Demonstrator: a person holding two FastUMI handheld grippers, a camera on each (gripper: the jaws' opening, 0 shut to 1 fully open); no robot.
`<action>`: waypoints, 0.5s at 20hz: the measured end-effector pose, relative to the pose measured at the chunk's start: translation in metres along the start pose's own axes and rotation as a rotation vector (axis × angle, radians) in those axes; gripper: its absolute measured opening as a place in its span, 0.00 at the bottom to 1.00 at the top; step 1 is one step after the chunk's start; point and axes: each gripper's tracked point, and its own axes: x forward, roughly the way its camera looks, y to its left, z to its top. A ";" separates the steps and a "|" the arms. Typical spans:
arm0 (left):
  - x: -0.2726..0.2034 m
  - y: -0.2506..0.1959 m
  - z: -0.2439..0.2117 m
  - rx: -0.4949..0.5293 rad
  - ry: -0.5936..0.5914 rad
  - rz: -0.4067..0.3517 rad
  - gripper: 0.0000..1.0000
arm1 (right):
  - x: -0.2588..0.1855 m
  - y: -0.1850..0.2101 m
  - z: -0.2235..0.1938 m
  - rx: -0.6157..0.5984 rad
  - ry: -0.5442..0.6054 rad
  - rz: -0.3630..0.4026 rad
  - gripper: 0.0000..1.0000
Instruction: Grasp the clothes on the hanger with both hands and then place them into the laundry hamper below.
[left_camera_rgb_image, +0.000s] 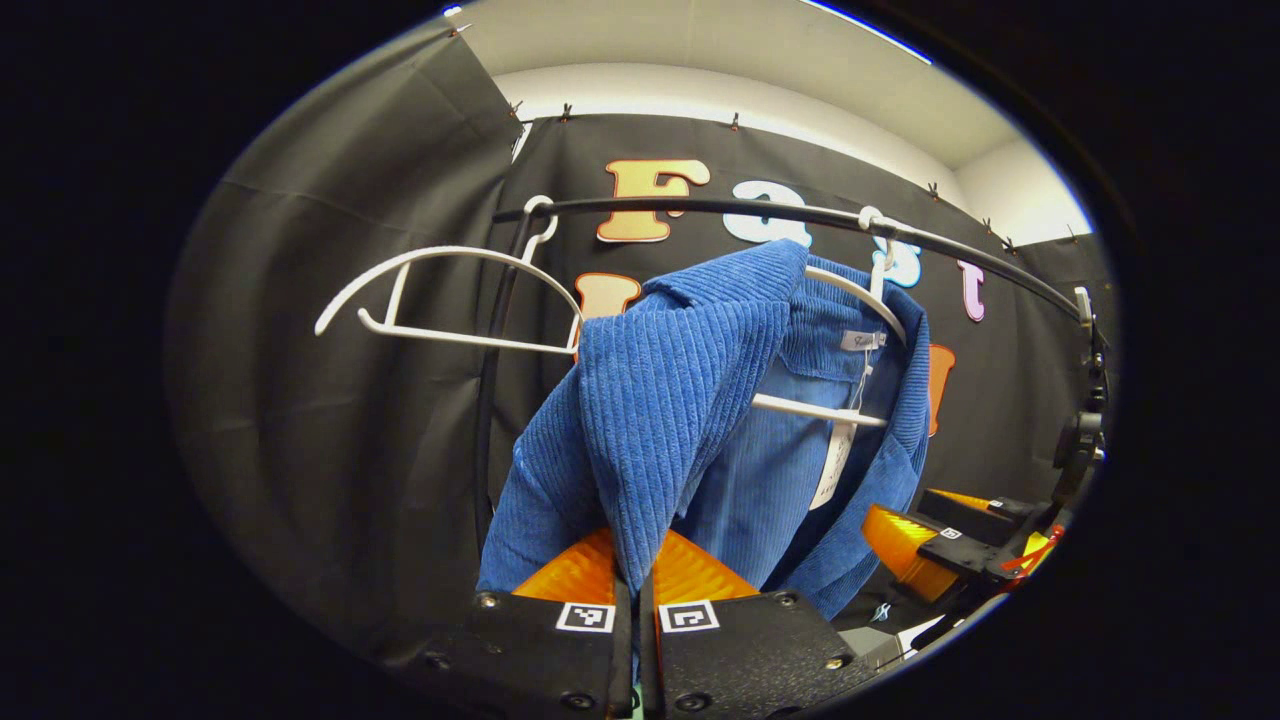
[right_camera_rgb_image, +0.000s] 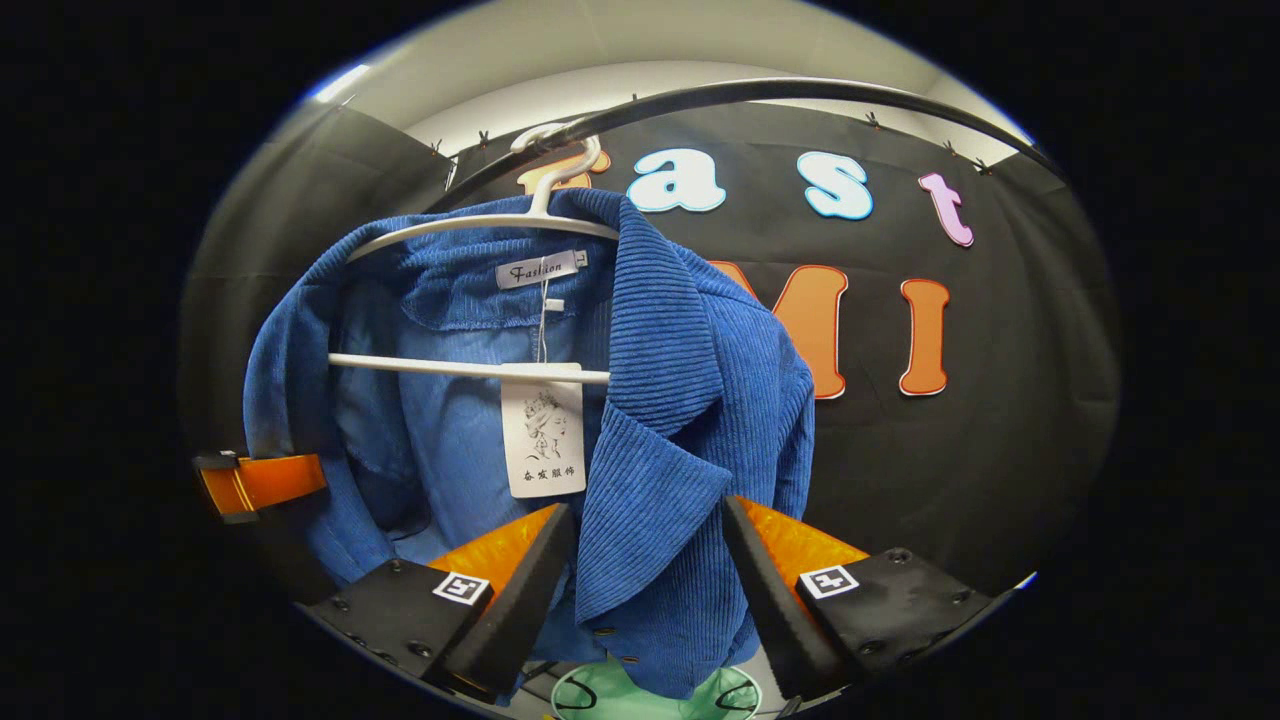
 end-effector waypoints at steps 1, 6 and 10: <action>-0.002 0.001 0.004 0.000 -0.003 -0.003 0.03 | 0.003 0.001 -0.001 -0.001 0.001 0.002 0.97; -0.011 0.005 0.012 0.017 -0.006 -0.025 0.05 | 0.028 0.013 -0.013 0.020 0.010 0.037 0.98; -0.016 0.002 0.013 0.024 -0.005 -0.046 0.04 | 0.045 0.020 -0.026 0.097 0.031 0.096 0.72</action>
